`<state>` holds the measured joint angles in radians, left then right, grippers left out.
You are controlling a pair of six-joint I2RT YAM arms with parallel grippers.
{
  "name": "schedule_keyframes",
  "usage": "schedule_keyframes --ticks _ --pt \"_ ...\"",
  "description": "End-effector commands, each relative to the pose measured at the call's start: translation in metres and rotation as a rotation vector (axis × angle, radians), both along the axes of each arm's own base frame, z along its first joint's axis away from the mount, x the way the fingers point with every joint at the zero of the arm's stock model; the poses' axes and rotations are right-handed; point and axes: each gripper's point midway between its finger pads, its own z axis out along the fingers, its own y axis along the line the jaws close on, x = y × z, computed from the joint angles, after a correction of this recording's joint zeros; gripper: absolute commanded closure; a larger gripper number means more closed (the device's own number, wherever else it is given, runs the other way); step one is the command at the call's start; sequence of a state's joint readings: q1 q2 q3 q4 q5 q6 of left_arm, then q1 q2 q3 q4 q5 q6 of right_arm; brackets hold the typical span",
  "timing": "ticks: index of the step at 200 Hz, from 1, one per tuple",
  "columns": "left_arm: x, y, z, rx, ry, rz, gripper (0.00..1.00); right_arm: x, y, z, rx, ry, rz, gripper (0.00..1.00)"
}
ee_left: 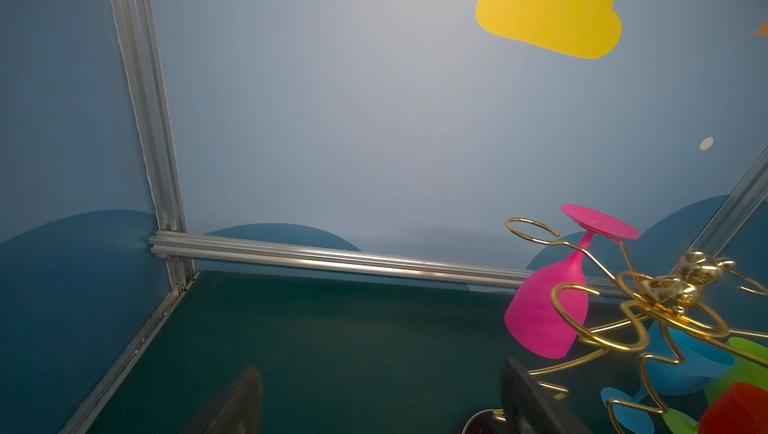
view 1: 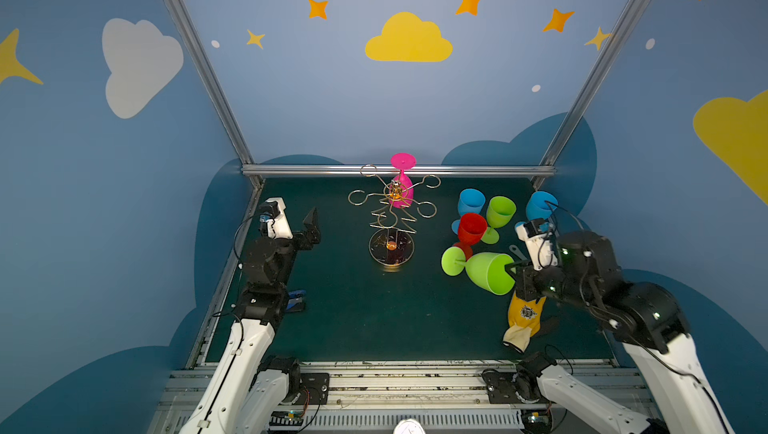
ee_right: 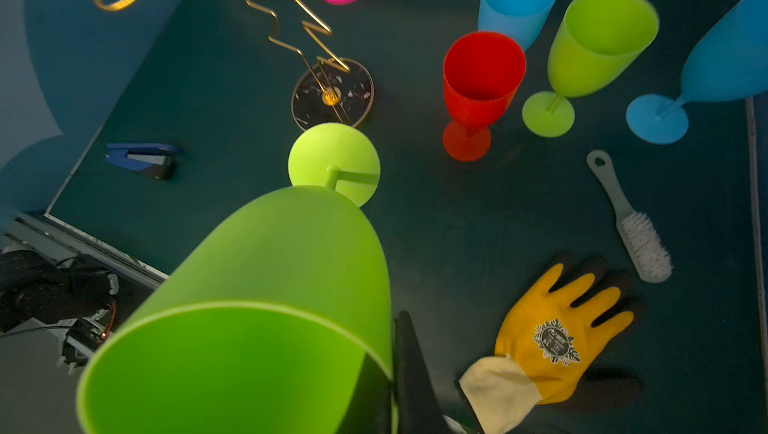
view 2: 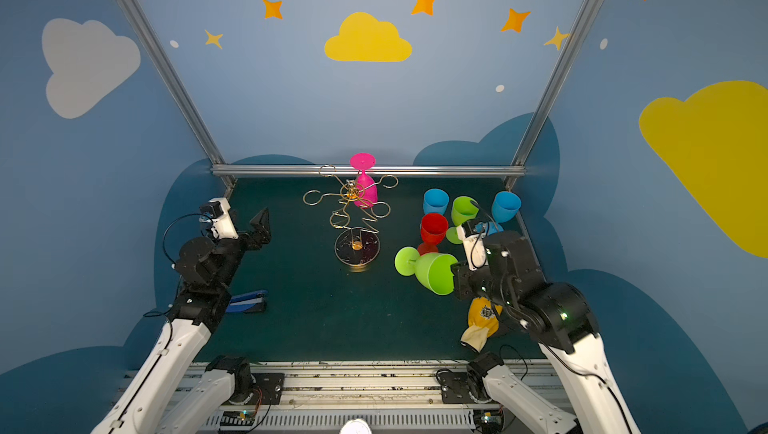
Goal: Take the wine glass off the wine glass rack
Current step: 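Carry the lime green glass toward the red glass while the left arm draws back, then lower the lime green glass foot-first onto the table with the right gripper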
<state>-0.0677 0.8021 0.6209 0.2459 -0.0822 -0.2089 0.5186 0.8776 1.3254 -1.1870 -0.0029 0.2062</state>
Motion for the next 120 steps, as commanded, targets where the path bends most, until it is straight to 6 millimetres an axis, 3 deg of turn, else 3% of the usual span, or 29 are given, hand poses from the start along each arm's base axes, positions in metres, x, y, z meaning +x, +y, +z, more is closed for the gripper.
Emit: schedule_keyframes --ticks 1,54,120 --pt "-0.004 0.008 0.015 -0.04 -0.06 0.02 0.12 0.01 0.003 -0.022 -0.035 0.07 -0.022 1.0" --pt "-0.011 0.014 0.016 -0.035 -0.065 0.038 0.12 0.048 0.015 -0.069 -0.149 0.155 -0.032 1.0" --pt "-0.014 0.015 0.018 -0.043 -0.071 0.04 0.11 0.084 0.027 -0.096 -0.192 0.171 -0.057 1.0"
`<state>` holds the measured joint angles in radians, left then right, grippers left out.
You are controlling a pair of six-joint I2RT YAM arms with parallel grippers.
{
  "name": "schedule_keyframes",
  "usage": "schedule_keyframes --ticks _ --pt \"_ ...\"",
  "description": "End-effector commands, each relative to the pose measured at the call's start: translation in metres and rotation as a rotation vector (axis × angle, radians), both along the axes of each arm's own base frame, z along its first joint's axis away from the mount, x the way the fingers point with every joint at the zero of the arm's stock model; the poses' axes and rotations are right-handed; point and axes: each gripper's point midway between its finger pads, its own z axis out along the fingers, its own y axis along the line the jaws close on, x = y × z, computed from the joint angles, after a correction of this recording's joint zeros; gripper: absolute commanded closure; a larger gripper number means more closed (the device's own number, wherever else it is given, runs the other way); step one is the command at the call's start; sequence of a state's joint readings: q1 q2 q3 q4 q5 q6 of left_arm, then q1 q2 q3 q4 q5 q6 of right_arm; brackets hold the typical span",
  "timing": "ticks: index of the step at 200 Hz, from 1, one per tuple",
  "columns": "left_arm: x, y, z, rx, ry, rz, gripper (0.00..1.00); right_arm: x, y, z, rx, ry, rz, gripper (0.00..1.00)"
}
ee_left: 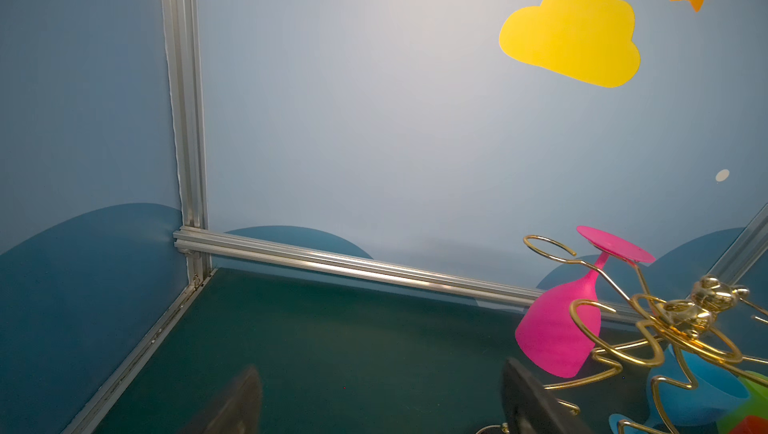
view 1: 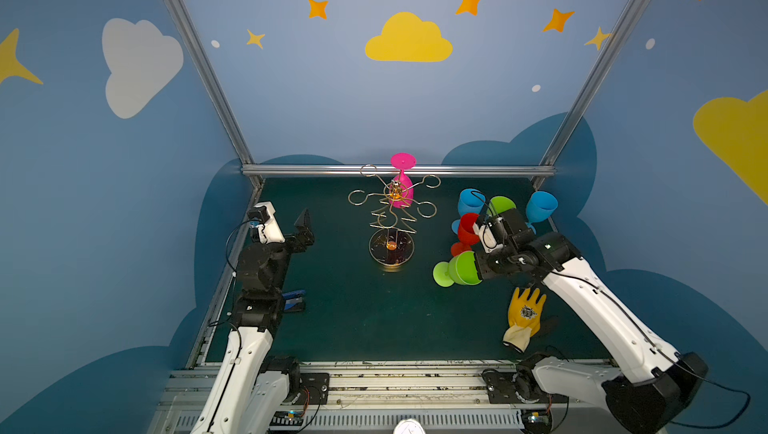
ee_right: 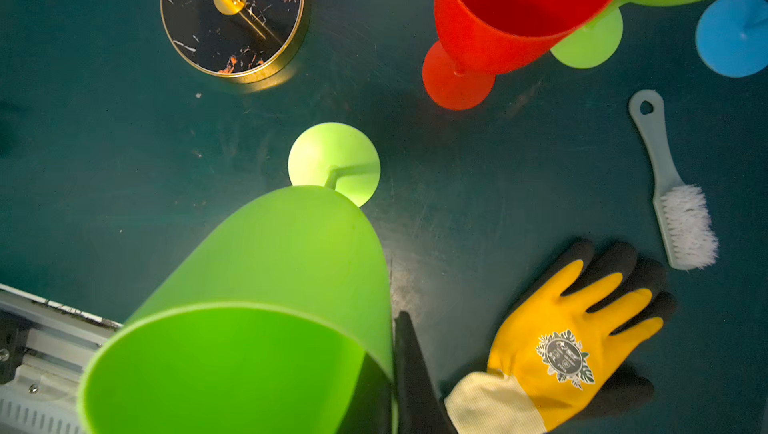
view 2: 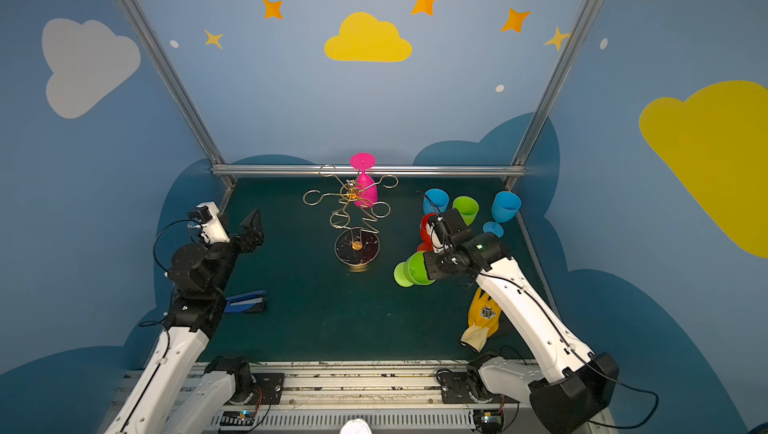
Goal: Take the wine glass off the wine glass rack
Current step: 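Lower the lime green glass foot-first onto the table with the right gripper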
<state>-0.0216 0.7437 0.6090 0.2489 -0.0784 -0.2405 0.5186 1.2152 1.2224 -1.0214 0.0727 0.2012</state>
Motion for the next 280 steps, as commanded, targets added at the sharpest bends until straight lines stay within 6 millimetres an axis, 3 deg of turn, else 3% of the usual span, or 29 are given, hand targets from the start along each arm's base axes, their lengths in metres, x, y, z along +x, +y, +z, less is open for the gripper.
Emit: schedule_keyframes --ticks 1,76,148,233,280 --pt "-0.003 0.0 0.005 -0.008 -0.023 -0.002 0.11 0.016 0.004 -0.004 -0.002 -0.035 -0.014 1.0" --pt "-0.005 0.001 0.004 -0.016 -0.019 -0.001 0.11 0.036 0.018 -0.027 -0.027 0.047 -0.015 1.0" --pt "-0.004 0.002 0.003 -0.018 -0.015 0.005 0.11 0.044 0.026 -0.045 -0.093 0.232 -0.058 1.0" --pt "-0.004 0.003 0.002 -0.018 -0.012 0.008 0.1 0.055 0.036 -0.025 -0.019 0.166 -0.043 0.78" --pt "-0.004 0.003 0.002 -0.021 -0.012 0.01 0.1 0.059 0.039 0.01 0.043 0.079 -0.022 0.67"
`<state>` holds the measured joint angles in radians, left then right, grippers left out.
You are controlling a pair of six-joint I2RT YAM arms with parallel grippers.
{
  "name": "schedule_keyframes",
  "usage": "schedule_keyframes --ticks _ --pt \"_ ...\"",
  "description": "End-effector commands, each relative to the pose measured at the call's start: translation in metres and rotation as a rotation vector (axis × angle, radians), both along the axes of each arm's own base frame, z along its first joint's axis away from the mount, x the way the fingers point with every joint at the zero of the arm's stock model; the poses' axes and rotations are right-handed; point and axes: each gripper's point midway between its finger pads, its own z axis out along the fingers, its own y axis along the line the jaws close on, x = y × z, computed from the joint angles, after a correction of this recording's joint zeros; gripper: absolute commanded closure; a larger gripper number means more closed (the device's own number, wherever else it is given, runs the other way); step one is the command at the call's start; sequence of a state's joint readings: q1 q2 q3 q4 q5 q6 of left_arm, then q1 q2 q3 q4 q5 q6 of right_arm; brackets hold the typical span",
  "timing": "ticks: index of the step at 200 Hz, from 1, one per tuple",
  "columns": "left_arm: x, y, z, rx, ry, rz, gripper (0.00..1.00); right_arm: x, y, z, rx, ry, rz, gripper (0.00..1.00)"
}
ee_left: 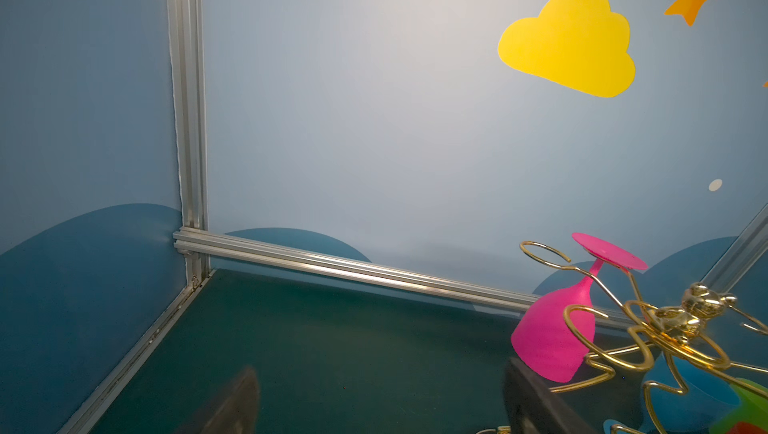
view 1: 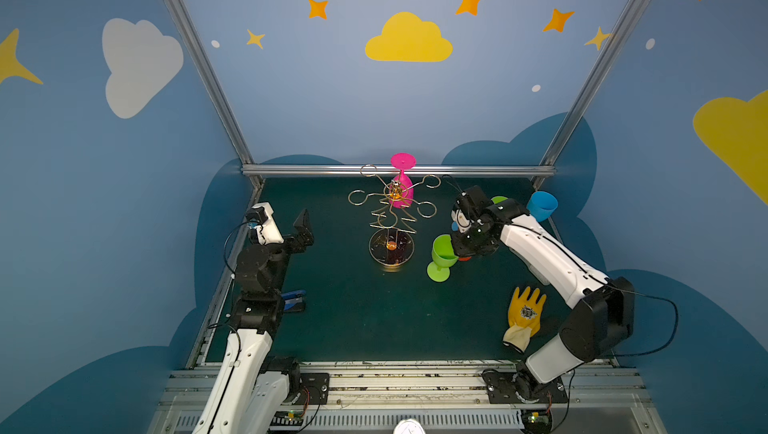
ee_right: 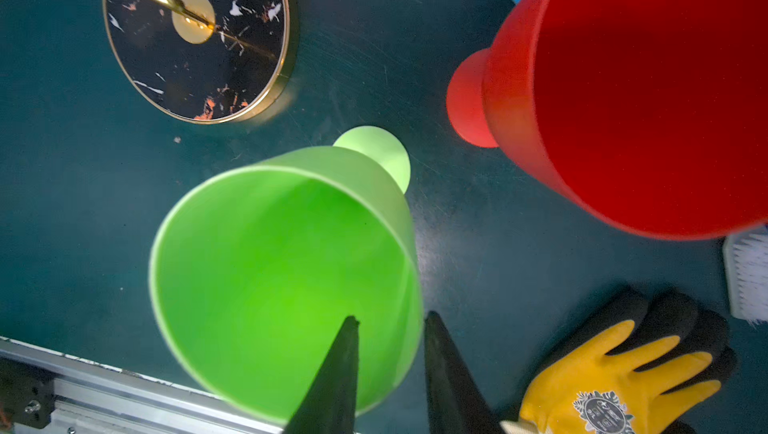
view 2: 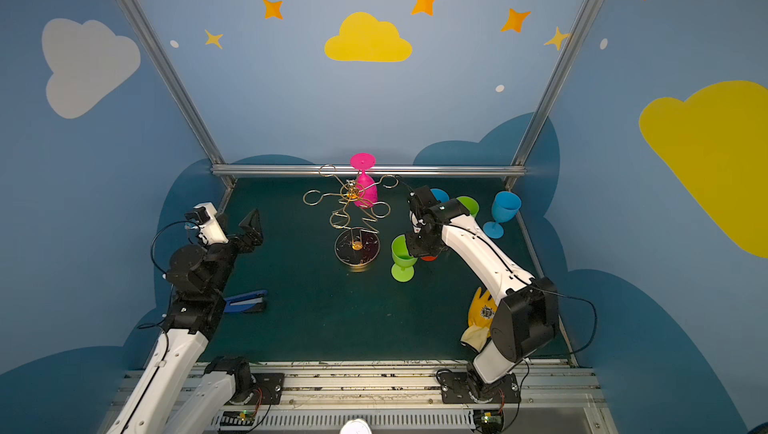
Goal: Take the wine glass off the wine glass rack
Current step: 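Lower the lime green glass foot-first onto the table with the right gripper, then open the right gripper and lift it off the standing lime green glass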
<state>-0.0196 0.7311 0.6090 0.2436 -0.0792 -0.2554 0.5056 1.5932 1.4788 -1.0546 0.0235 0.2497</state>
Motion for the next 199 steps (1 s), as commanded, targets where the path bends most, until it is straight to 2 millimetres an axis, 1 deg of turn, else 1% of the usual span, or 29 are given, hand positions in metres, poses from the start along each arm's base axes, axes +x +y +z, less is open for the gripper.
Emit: schedule_keyframes --ticks 1,25,42,58,69,85,104,115,130,155,199 --pt "-0.002 0.002 -0.001 -0.006 -0.004 0.008 0.1 0.002 0.001 0.039 0.064 -0.091 0.014 0.67" --pt "-0.002 0.002 -0.001 -0.005 -0.003 0.008 0.1 0.005 0.004 0.06 0.095 -0.167 0.061 0.63" --pt "-0.002 0.003 -0.001 -0.006 -0.004 0.009 0.1 0.008 0.003 0.075 0.128 -0.233 0.032 0.61" --pt "-0.002 0.002 -0.001 -0.007 -0.003 0.009 0.1 0.013 0.004 0.092 0.171 -0.331 0.024 0.59" --pt "-0.002 0.003 -0.001 -0.007 -0.003 0.009 0.1 0.019 0.005 0.109 0.208 -0.428 0.03 0.57" --pt "-0.002 0.002 -0.002 -0.007 -0.001 0.009 0.09 0.024 0.003 0.135 0.262 -0.537 0.021 0.5" --pt "-0.002 0.003 -0.002 -0.006 -0.001 0.009 0.09 0.031 0.005 0.162 0.338 -0.6 0.019 0.44" --pt "-0.002 0.003 -0.002 -0.007 0.0 0.011 0.09 0.037 0.009 0.172 0.378 -0.616 0.025 0.41" --pt "-0.002 0.003 -0.002 -0.007 0.0 0.013 0.09 0.045 0.016 0.183 0.427 -0.627 0.039 0.38" --pt "-0.001 0.004 -0.003 -0.004 0.001 0.018 0.09 0.061 0.029 0.193 0.485 -0.634 0.065 0.33" --pt "0.0 0.004 -0.005 -0.005 0.008 0.017 0.09 0.094 0.05 0.204 0.561 -0.617 0.103 0.28"
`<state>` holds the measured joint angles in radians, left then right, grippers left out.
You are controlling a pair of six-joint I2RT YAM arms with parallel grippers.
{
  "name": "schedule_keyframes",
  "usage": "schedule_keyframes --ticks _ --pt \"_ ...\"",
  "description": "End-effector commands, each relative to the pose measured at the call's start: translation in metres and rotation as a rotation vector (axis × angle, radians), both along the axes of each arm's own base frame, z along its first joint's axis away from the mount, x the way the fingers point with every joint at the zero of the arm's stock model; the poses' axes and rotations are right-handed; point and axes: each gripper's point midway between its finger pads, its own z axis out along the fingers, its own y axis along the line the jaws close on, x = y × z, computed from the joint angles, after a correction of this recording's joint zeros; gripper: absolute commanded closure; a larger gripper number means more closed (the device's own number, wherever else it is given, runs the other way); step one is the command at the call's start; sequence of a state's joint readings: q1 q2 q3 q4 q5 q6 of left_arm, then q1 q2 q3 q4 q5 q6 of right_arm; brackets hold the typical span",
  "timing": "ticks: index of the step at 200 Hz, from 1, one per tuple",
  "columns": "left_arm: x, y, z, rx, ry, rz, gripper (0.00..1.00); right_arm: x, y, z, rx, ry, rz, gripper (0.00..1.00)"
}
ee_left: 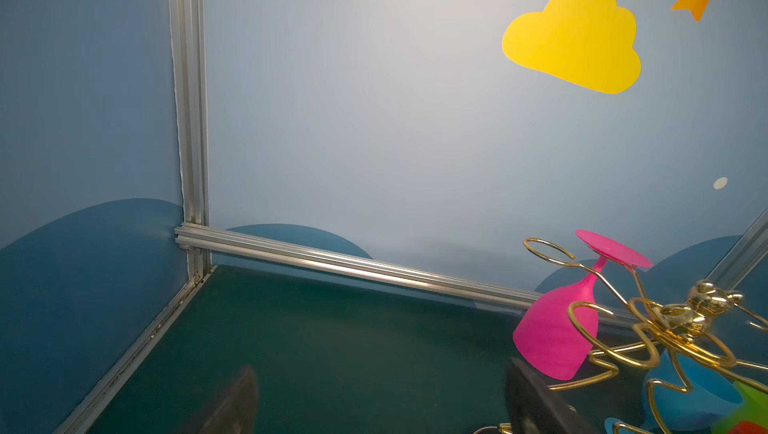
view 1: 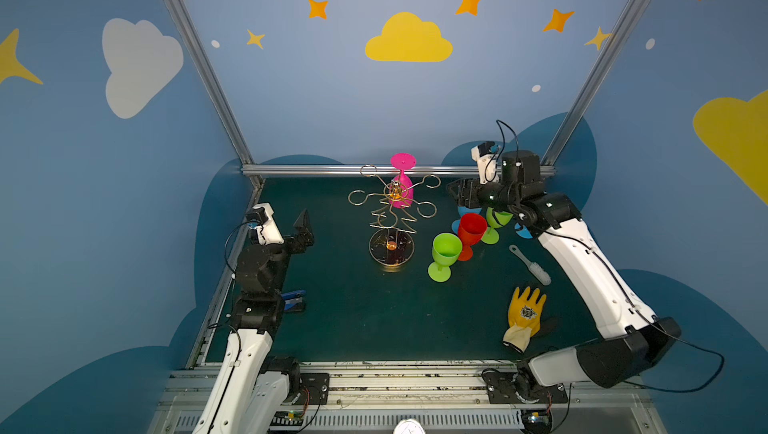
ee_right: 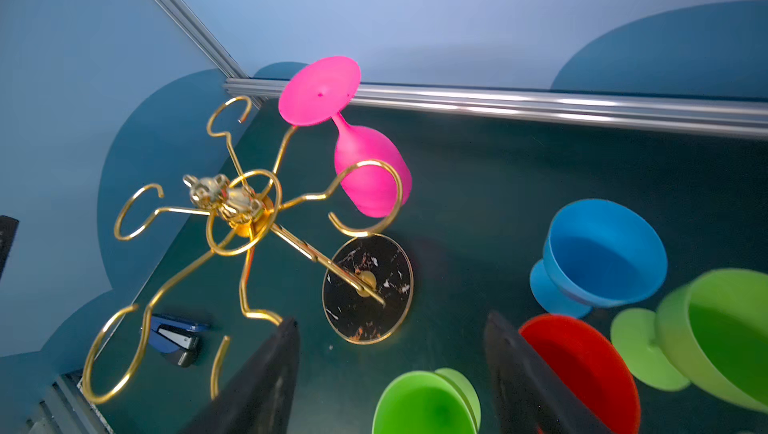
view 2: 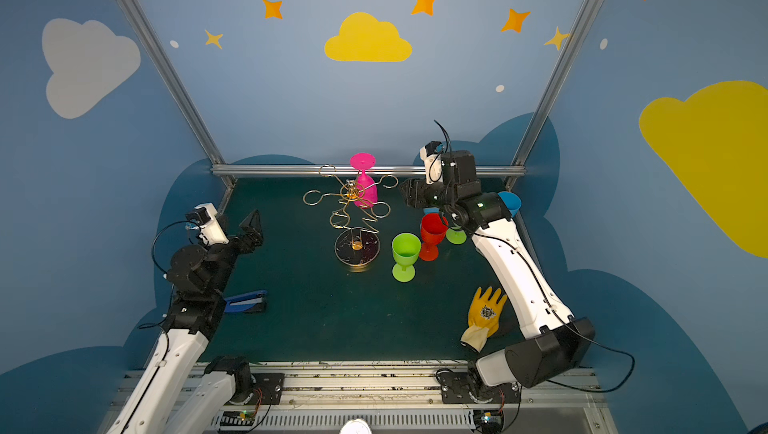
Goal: Take the wine glass off the wine glass rack
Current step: 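Open the right gripper and lift it off the standing lime green glass, then reach the right gripper toward the magenta glass hanging on the rack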
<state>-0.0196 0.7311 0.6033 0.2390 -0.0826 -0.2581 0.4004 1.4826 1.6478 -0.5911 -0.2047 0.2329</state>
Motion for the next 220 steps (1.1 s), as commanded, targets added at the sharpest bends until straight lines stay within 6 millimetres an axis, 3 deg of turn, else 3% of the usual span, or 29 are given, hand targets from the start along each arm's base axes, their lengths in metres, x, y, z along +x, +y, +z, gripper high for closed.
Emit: schedule_keyframes --ticks 1,135,220 --pt "-0.001 0.003 -0.001 -0.003 -0.003 0.014 0.09 0.014 0.014 0.021 0.07 -0.033 0.059 0.28" --pt "0.004 0.002 -0.007 -0.005 0.018 0.009 0.09 0.098 0.062 0.001 0.14 0.064 0.158 0.28" --pt "0.005 0.001 -0.008 -0.007 0.023 0.002 0.09 0.123 0.09 -0.012 0.209 0.11 0.21 0.31"
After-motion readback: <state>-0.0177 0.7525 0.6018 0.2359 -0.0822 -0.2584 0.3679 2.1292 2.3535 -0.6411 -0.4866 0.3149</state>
